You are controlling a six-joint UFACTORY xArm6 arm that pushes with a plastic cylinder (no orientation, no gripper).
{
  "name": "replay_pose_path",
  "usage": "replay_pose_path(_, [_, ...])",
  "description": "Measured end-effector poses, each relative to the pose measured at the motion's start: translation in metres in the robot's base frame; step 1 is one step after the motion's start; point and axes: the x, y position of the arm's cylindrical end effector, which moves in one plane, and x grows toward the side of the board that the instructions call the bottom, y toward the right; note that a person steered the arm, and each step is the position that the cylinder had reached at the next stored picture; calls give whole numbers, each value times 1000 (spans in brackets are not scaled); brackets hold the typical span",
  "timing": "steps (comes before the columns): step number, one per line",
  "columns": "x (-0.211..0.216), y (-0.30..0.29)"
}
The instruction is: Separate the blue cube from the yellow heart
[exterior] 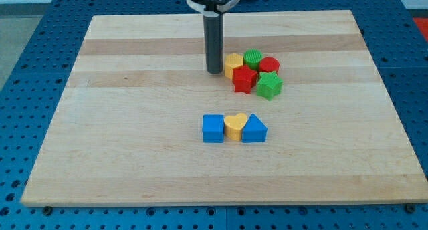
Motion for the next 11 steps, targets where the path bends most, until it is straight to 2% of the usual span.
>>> replay_pose_path(2, [67,-32])
replay_pose_path(4, [148,-37])
replay_pose_path(5, [172,-37])
replay_pose_path(7, [173,-6])
replay_pose_path(11, [87,-2])
